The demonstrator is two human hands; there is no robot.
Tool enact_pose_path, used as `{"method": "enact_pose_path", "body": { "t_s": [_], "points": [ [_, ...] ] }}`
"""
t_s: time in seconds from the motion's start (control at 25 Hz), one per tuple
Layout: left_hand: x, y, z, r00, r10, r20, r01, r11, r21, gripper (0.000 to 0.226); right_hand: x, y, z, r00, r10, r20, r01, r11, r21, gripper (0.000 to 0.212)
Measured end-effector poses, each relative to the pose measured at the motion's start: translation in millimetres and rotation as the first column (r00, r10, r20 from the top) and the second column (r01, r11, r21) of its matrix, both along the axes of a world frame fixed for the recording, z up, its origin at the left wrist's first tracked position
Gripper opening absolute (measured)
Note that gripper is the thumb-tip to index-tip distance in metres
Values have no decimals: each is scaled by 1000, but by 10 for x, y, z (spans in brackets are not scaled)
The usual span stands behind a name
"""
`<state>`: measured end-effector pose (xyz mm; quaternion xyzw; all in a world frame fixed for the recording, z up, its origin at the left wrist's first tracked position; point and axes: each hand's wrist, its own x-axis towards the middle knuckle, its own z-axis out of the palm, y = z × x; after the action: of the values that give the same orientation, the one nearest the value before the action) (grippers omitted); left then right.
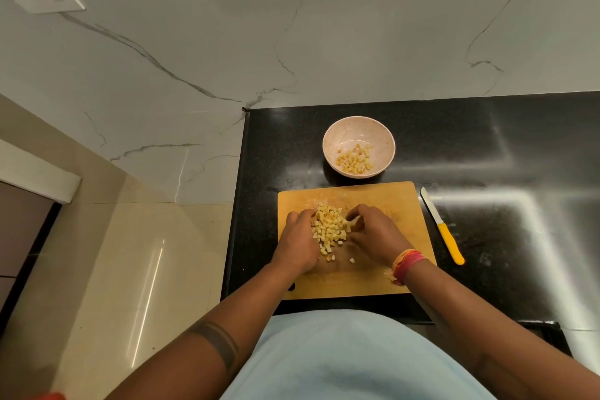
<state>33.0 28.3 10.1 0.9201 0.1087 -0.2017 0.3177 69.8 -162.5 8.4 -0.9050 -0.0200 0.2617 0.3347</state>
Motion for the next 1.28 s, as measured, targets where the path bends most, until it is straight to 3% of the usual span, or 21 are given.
{"method": "enact_pose_path", "body": {
  "t_s": [0.16, 0.24, 0.32, 0.44, 0.52, 0.6, 0.68, 0.8, 0.96, 1.04, 1.16, 1.28],
  "points": [
    [-19, 109, -25, 992, 122, 14, -122, 992, 5, 45, -192, -129, -43, 964, 244, -101, -262, 933, -246, 83],
    [-18, 90, -35, 984, 175, -44, -178, 982, -69, 46, -189, -48, -92, 981, 186, -62, -195, 960, -201, 78],
    [-16, 45, -48, 975, 204, -86, -215, 967, -134, 48, -113, 29, -90, 997, 66, -27, -67, 996, -60, 59],
    [-44, 82, -72, 970, 233, -65, -241, 958, -158, 47, -24, -13, -52, 993, -116, -31, 119, 987, 112, 43],
    [-93, 141, -74, 989, 139, -44, -144, 978, -150, 58, -17, -92, -22, 998, -61, -11, 62, 996, 66, 59],
    [-152, 158, -66, 994, -78, -80, 71, 994, -81, 91, -15, -93, -14, 989, 144, -38, -147, 985, -86, 95],
    [-153, 127, -57, 965, -231, -123, 239, 969, 58, 113, 10, 40, -18, 950, 305, -65, -312, 931, -189, 114],
    [-44, 53, -38, 971, -216, -100, 229, 963, 141, 110, 46, 260, -57, 930, 367, 25, -355, 914, -199, 102],
    [32, 74, -109, 994, -93, -62, 97, 994, 57, 94, 112, 170, -76, 971, 229, 63, -225, 973, -58, 84],
    [21, 92, -120, 994, -73, -85, 74, 997, 19, 105, 138, 54, -81, 973, 221, 65, -214, 971, -103, 98],
    [145, 72, -60, 978, -117, -175, 128, 990, 50, 131, 216, 18, -62, 942, 334, -18, -329, 917, -223, 125],
    [325, -11, 45, 952, -167, -256, 206, 969, 136, 129, 358, 175, -31, 881, 473, -14, -459, 846, -270, 116]
  ]
}}
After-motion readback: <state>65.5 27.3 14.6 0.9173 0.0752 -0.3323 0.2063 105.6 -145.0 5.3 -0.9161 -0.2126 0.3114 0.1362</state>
